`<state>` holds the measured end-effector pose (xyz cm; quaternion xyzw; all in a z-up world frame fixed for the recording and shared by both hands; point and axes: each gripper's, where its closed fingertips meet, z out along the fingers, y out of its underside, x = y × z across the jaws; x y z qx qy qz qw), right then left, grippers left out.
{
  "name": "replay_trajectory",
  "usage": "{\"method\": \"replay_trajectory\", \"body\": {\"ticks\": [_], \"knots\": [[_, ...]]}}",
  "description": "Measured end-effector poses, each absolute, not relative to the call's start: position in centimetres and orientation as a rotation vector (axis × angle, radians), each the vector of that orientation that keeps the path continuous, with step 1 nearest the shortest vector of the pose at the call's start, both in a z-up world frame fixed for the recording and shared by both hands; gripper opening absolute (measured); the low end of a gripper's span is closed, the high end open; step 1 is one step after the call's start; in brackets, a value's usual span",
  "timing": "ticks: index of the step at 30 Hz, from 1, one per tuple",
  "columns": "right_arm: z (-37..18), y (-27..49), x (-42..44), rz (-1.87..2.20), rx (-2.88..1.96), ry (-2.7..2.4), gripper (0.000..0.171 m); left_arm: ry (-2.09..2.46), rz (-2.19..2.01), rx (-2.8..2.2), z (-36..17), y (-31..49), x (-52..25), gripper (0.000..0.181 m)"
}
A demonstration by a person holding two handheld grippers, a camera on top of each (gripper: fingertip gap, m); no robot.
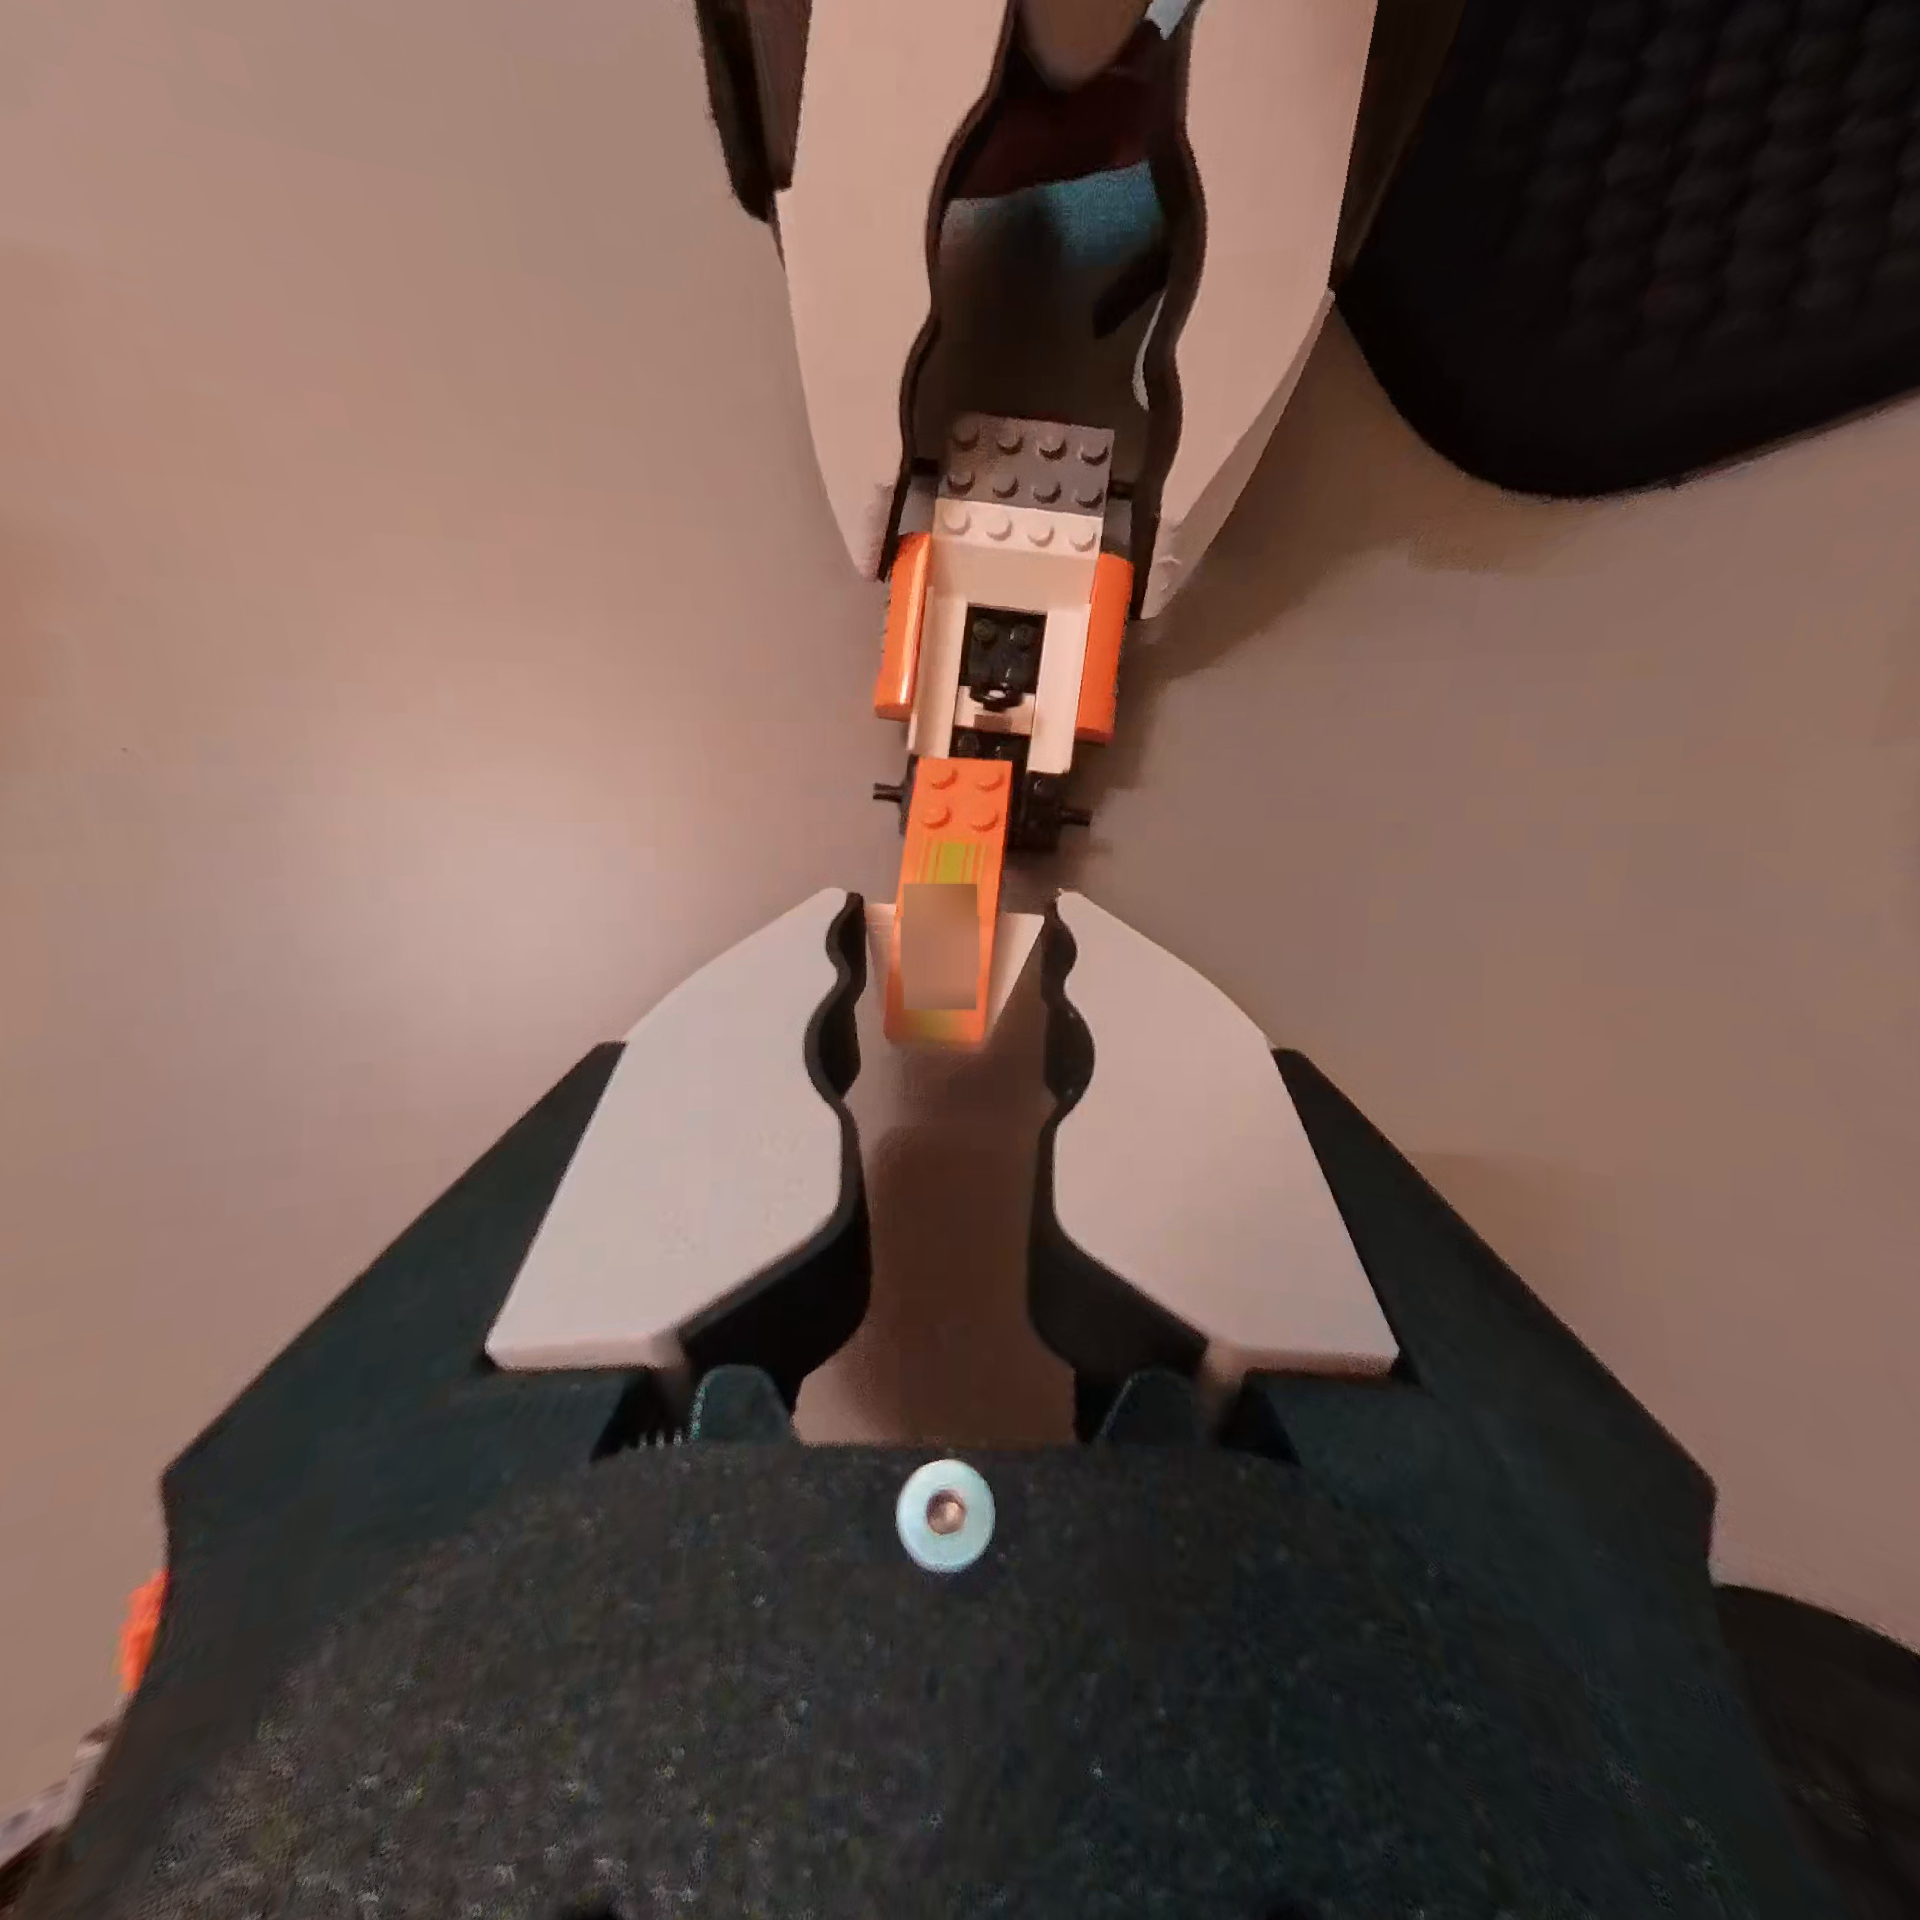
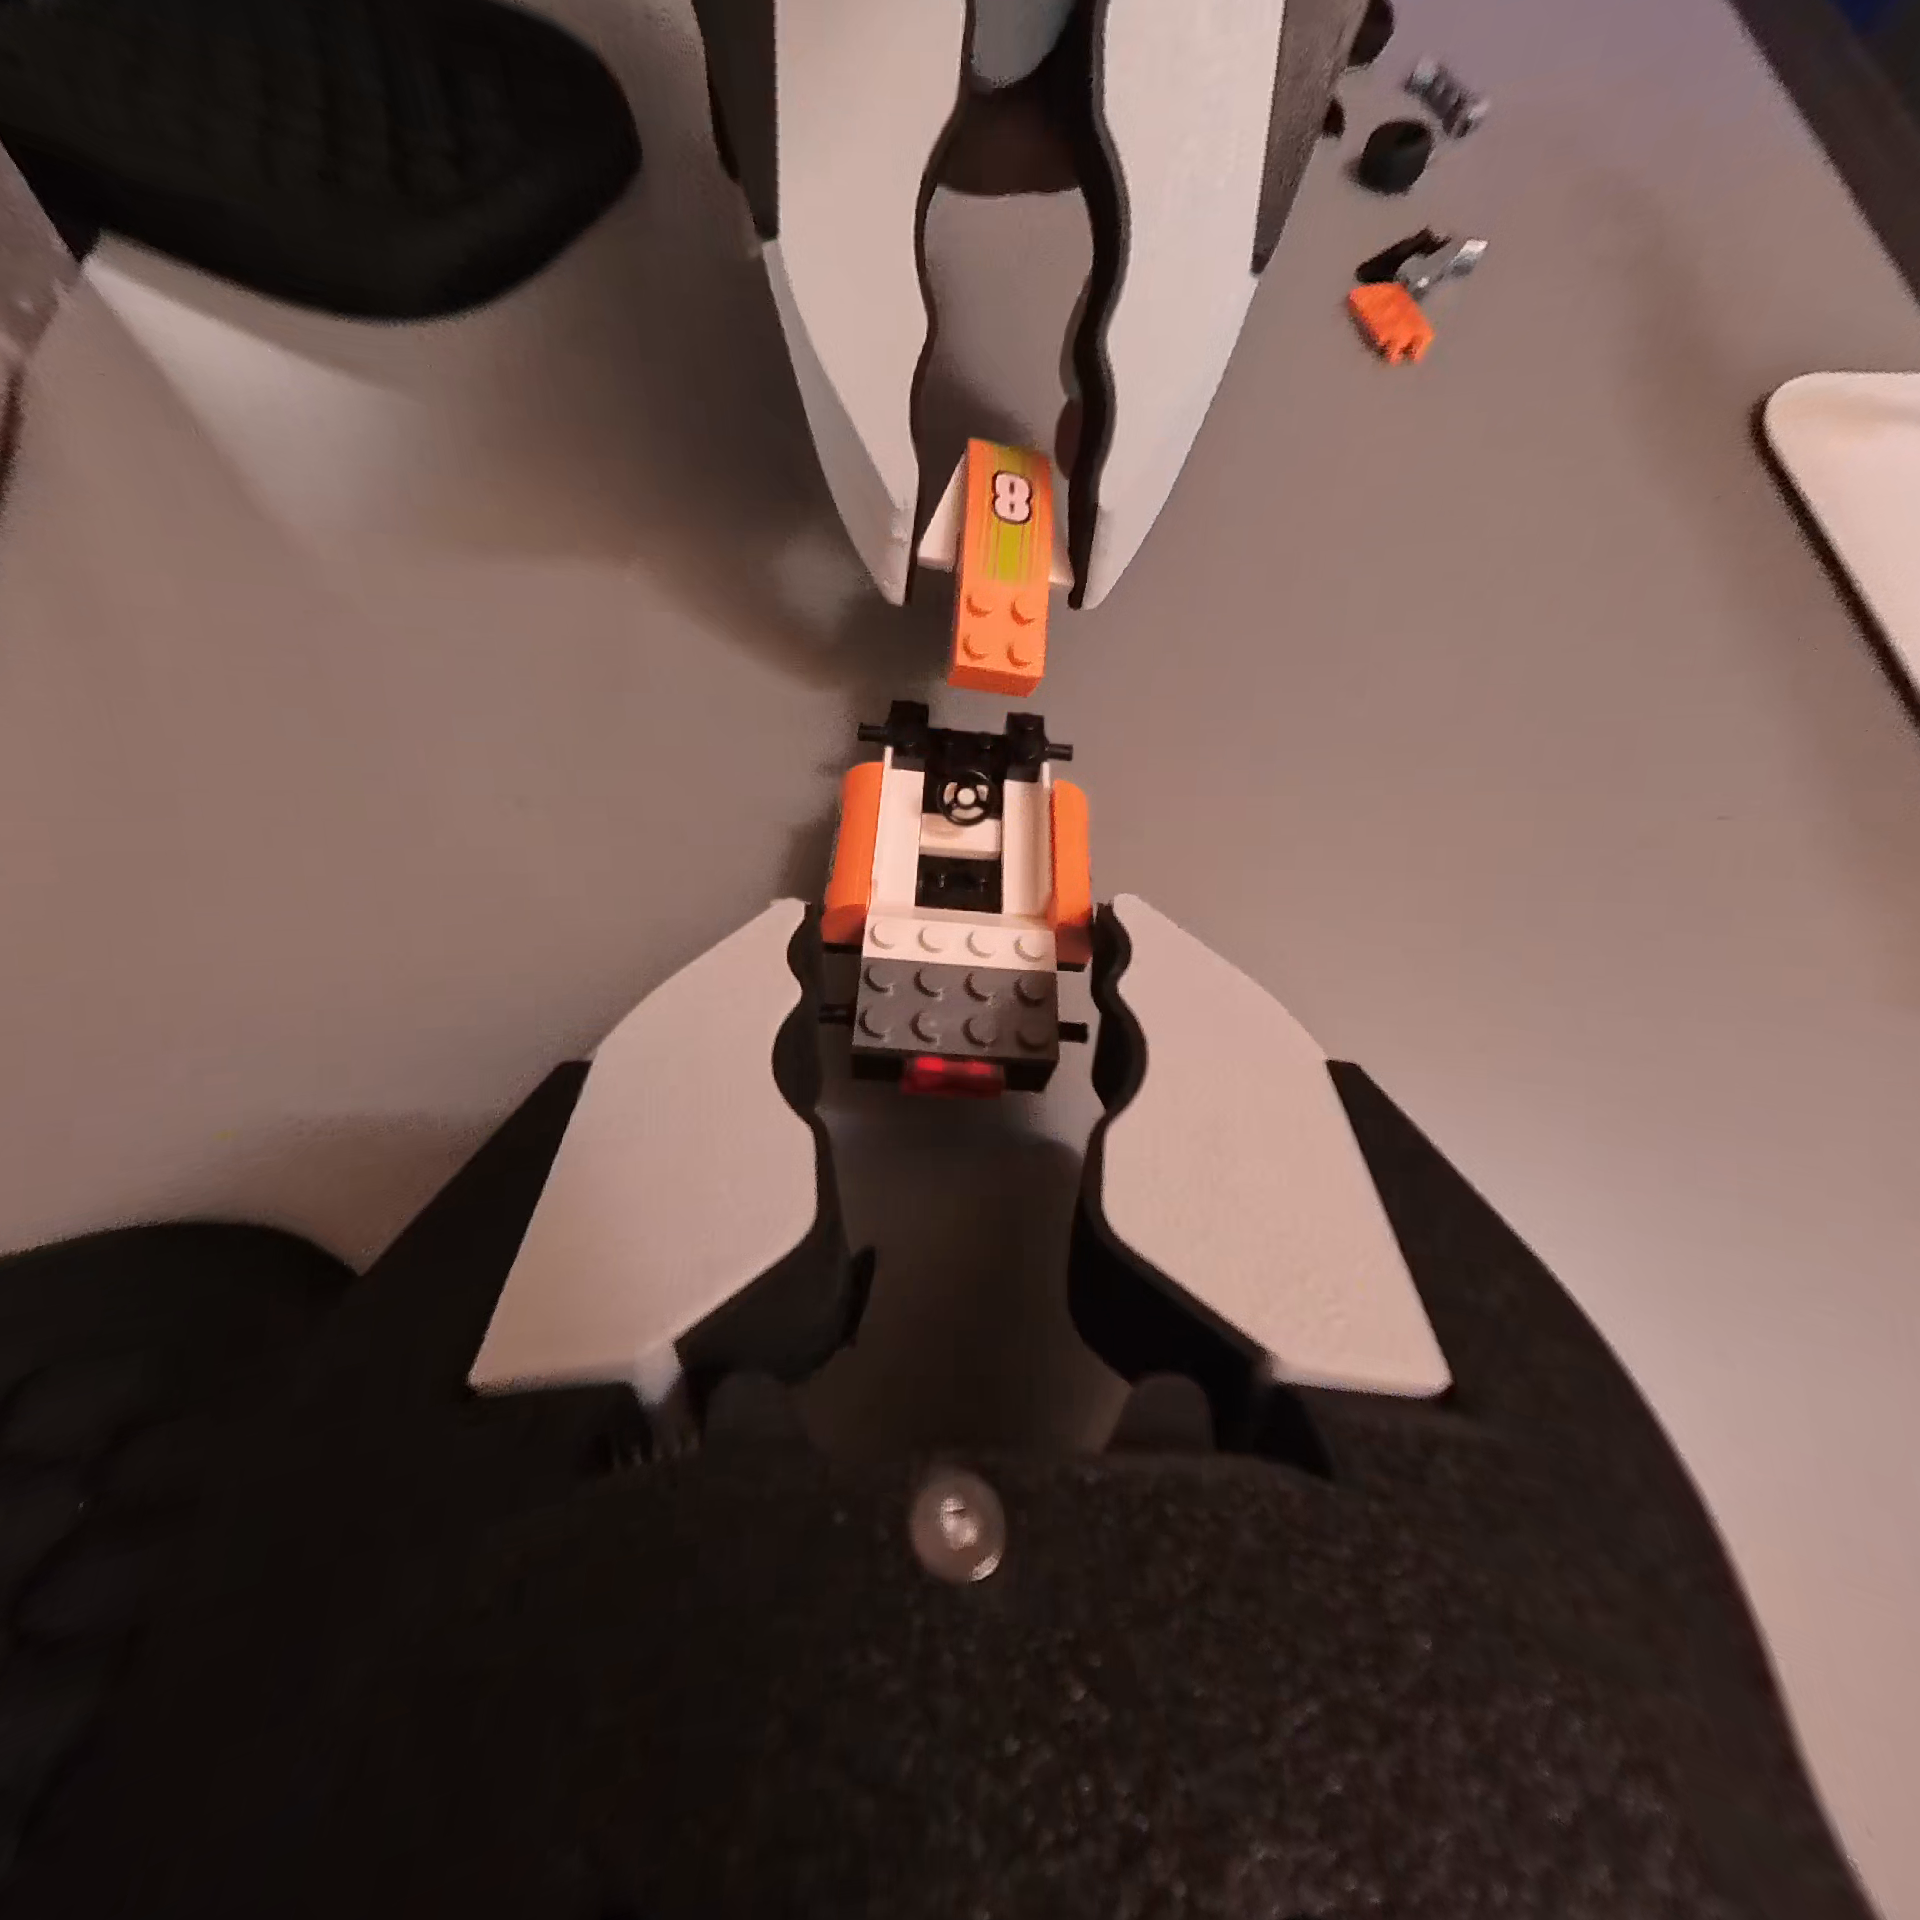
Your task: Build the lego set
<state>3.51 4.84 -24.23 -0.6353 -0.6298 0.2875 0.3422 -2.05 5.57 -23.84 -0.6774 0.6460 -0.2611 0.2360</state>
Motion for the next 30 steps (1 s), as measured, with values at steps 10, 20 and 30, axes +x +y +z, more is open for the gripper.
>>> {"method": "replay_trajectory", "body": {"ticks": [10, 20, 30], "knots": [[-24.5, 4.9, 3.8, 0.530, -1.739, -1.847, 0.062, 1.728, -0.726, -1.860, -25.1, 5.2, -2.3, 0.032], [-26.3, 4.6, 2.9, 0.346, -1.765, -2.309, 0.051, 1.671, -0.722, -1.849, -24.3, 5.2, -3.1, 0.032], [-22.5, 4.3, -1.4, 0.869, -1.717, -1.604, 0.050, 1.763, -0.595, -1.853, -19.8, 5.0, -4.9, 0.032]]}}
